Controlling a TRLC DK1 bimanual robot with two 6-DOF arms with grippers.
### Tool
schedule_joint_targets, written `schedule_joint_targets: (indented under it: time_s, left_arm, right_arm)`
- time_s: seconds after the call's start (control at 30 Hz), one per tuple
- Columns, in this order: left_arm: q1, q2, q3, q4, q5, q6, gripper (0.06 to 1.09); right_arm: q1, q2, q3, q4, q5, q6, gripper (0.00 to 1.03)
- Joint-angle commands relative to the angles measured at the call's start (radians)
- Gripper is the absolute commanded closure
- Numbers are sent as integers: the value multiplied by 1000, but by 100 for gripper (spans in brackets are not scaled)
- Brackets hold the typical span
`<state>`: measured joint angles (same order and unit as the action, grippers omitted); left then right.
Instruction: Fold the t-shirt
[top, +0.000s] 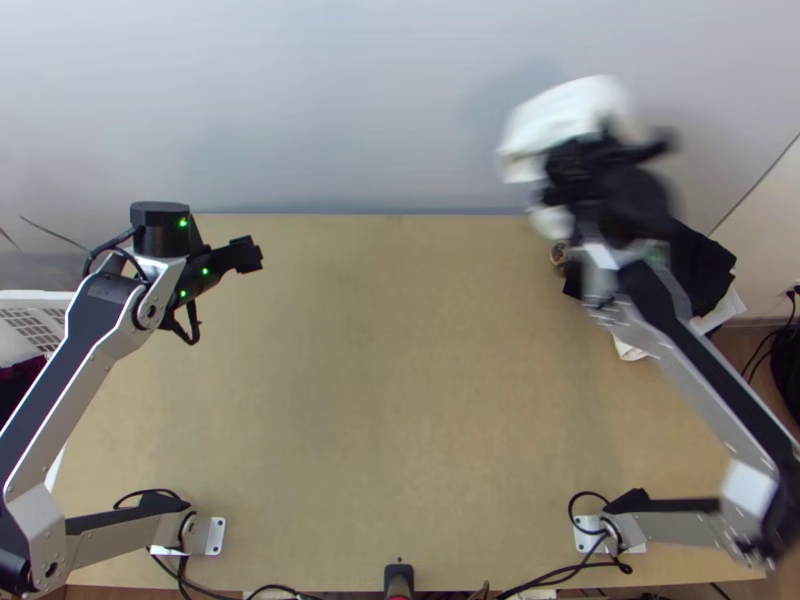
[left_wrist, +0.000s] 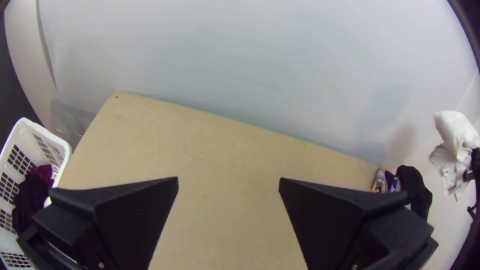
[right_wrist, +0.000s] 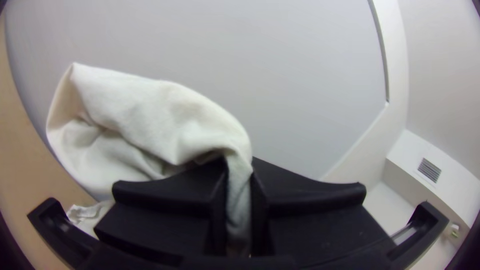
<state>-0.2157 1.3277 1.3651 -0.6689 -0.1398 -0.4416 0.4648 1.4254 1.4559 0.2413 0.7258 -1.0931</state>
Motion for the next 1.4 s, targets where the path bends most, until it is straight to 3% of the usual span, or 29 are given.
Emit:
schedule_joint_targets:
  time_s: [0.0,0.23,0.4,0.57,0.77,0.97,1.23,1.37]
  left_arm:
    - [12,-30,-70,0,-1,1,11]
    - [10,-32,-103,0,-1,4,11]
    - [12,-27,-107,2,-3,7,11]
    - [30,-36,-116,0,-7,15,11]
    - [116,-65,-138,-1,-4,53,11]
    - [193,-90,-150,-8,8,81,11]
    - [208,-111,-181,-8,17,86,11]
    - [193,-96,-169,-6,17,83,11]
  right_arm:
    - [-311,-244,-144,-43,-63,-2,100]
    - [-693,-359,-333,-45,-282,42,100]
    - [-801,-364,-499,19,-324,90,100]
    - [-749,-252,-614,145,-313,147,100]
    - [-565,6,-519,271,-126,248,100]
    - [-411,153,-355,343,-2,268,100]
    - [-423,204,-316,478,60,274,100]
    - [-459,164,-328,495,80,320,100]
